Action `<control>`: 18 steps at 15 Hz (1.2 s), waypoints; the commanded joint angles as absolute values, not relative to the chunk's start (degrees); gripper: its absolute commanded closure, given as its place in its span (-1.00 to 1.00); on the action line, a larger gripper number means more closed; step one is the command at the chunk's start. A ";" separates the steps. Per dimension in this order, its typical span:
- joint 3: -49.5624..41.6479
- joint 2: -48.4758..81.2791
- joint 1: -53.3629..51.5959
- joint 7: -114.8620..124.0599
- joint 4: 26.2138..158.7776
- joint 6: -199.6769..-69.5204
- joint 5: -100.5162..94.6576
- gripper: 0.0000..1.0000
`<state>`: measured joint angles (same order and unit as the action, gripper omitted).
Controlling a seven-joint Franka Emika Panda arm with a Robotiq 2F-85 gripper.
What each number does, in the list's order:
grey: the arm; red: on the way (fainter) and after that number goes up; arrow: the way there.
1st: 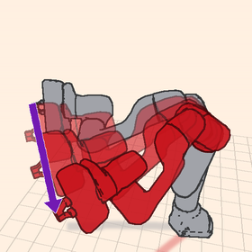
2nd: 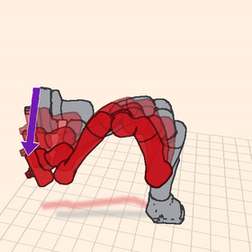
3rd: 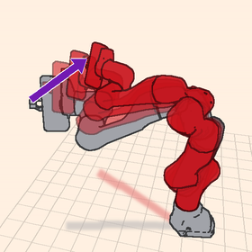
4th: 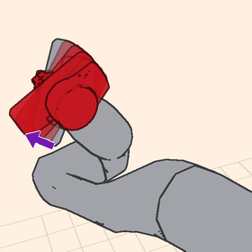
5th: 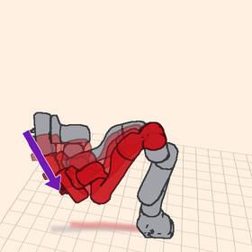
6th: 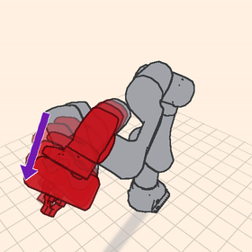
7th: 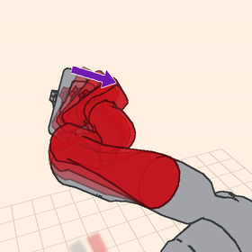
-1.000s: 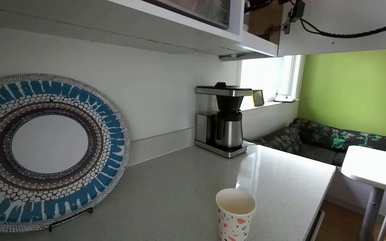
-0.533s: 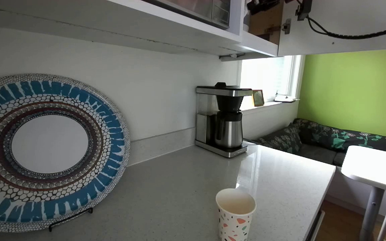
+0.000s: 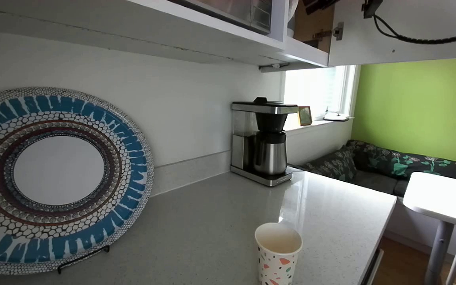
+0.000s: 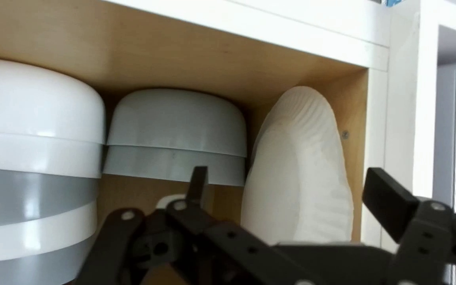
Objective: Put the white plate into the cupboard
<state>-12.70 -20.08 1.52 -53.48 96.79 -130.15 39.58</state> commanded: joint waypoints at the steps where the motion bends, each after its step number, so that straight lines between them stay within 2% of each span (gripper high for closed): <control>1: -13.75 -20.82 1.86 -48.68 95.28 -124.39 35.36 -1.00; 10: -16.00 -22.15 1.97 -40.06 92.71 -113.60 31.05 -1.00; 18: -14.96 -30.22 2.66 -24.00 97.66 -98.13 27.25 -1.00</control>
